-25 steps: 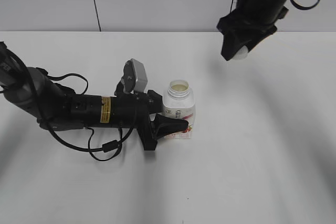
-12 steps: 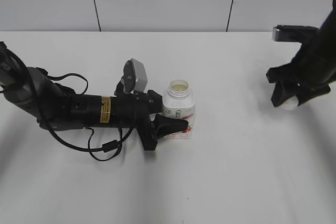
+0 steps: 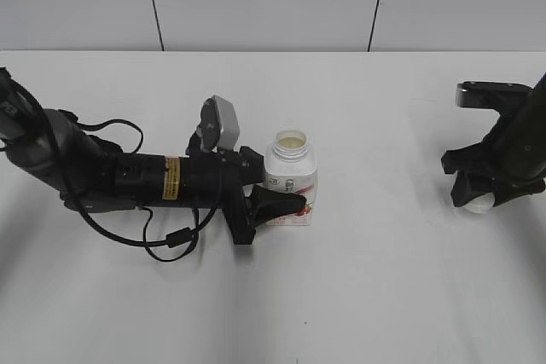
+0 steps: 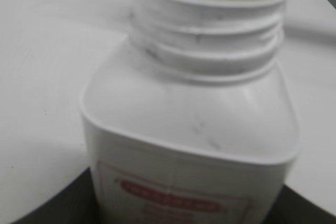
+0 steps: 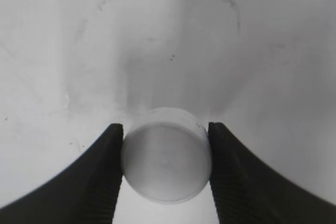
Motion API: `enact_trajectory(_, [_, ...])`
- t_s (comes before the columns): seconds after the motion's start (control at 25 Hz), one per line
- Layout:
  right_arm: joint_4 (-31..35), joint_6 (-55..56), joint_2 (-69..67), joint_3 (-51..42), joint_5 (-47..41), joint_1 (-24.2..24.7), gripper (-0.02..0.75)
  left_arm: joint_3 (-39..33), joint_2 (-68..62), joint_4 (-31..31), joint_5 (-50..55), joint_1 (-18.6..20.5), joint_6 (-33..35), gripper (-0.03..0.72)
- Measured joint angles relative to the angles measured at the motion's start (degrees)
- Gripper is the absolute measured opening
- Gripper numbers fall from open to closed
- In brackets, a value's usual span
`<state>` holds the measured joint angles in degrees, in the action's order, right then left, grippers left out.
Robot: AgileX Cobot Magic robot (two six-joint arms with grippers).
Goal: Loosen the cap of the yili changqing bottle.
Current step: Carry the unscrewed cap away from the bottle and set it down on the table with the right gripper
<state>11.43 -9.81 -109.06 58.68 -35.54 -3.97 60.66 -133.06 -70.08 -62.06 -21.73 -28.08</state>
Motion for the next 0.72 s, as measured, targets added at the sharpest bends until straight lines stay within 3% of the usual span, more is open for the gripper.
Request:
enact_trajectory(0.4, [-2.66, 0.03, 0.0, 0.0, 0.17, 0.0, 0.388, 0.0, 0.0, -0.02, 0.0, 0.0, 0.0, 0.386])
enact_trajectory(0.72, [-2.67, 1.05, 0.0, 0.0, 0.22, 0.0, 0.532, 0.0, 0.0, -0.06, 0.0, 0.0, 0.0, 0.386])
